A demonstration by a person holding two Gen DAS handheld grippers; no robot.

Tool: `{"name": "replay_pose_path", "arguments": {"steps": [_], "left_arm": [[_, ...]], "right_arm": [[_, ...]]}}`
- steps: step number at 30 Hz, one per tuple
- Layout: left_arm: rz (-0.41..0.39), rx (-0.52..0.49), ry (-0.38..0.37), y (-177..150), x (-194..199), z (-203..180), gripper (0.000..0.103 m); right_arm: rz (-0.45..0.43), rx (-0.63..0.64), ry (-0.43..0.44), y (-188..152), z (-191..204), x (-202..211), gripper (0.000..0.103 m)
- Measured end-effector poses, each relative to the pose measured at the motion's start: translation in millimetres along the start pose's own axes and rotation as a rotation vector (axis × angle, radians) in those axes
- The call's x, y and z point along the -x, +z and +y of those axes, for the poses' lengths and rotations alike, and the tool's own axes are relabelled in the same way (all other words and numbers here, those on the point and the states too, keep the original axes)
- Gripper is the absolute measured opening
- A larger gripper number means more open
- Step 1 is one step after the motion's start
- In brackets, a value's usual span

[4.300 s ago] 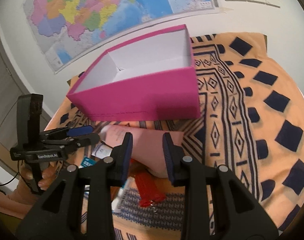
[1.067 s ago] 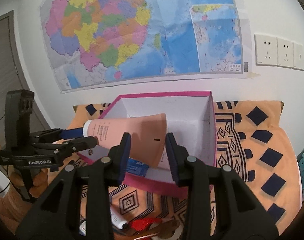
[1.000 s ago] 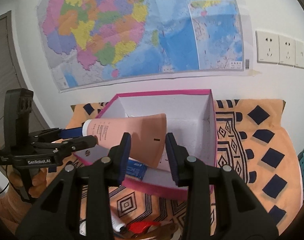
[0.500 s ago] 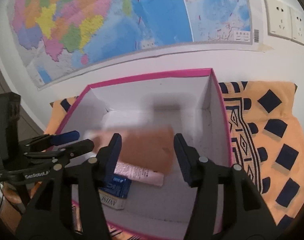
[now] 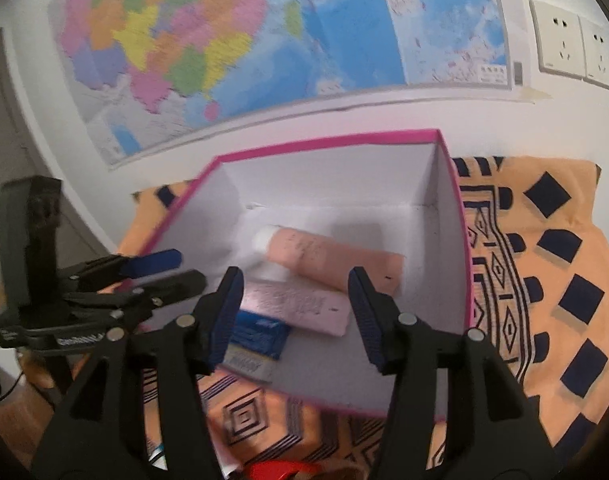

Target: Organize rigid objects

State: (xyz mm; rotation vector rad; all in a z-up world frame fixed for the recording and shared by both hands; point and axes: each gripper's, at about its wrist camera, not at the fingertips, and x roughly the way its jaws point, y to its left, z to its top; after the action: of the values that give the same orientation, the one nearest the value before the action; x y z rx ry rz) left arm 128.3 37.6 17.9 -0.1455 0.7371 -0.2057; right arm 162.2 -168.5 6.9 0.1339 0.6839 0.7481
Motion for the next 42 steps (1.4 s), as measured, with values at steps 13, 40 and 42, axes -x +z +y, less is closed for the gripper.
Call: {"name": "replay_pose_path", "arguments": {"steps": [13, 40, 42], "left_arm": [[0.009, -0.111, -0.164, -47, 39, -45, 0.07], [0.184, -0.16, -0.294, -125, 23, -76, 0.069], [0.189, -0.156, -0.297, -125, 22, -76, 0.069]], "right_arm": [[-0.037, 0.008, 0.137, -45, 23, 72, 0.056], [0.195, -0.29, 0.102, -143, -19, 37, 0.056], [0.198, -0.296, 0.098, -144, -20, 35, 0.056]]}}
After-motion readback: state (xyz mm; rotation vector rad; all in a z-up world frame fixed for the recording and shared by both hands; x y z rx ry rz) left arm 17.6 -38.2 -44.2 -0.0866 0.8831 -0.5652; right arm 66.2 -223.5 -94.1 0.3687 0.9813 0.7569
